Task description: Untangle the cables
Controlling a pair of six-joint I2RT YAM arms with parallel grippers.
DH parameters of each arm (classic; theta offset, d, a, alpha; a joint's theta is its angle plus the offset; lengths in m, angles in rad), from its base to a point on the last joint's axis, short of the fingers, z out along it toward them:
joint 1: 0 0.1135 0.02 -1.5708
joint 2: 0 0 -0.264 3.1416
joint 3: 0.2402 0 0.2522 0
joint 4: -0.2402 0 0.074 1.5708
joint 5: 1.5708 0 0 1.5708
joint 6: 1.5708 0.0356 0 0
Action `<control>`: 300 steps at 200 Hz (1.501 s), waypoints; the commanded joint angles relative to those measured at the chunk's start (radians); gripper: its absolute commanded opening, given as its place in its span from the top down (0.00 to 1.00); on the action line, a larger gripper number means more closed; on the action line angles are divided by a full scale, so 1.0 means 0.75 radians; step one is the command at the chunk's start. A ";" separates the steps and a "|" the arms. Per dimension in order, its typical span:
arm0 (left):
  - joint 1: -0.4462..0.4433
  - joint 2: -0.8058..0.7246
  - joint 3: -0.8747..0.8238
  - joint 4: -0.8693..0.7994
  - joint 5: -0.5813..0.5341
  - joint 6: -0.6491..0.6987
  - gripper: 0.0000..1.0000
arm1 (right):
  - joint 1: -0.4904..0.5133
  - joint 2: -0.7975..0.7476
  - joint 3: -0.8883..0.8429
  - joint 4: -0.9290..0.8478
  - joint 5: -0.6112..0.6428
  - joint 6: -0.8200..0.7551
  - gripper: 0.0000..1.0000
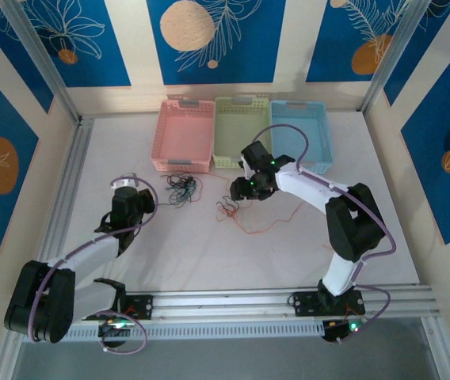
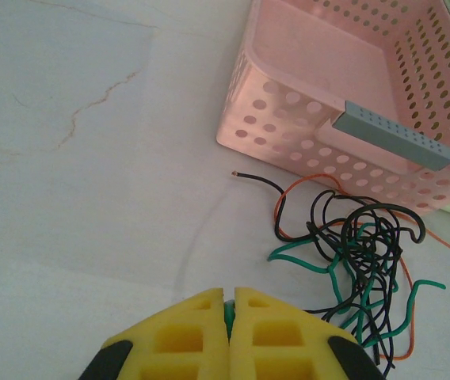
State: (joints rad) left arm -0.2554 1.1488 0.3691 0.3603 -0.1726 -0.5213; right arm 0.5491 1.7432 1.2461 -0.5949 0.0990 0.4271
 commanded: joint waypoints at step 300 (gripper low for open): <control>0.015 -0.018 0.002 0.127 0.145 0.023 0.72 | -0.215 -0.227 -0.253 0.486 -0.603 0.079 1.00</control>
State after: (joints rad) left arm -0.2550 1.1599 0.3714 0.3859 -0.1360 -0.5179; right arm 0.3862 1.7157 1.1175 -0.4206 -0.2802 0.4858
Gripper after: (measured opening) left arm 0.097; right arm 0.062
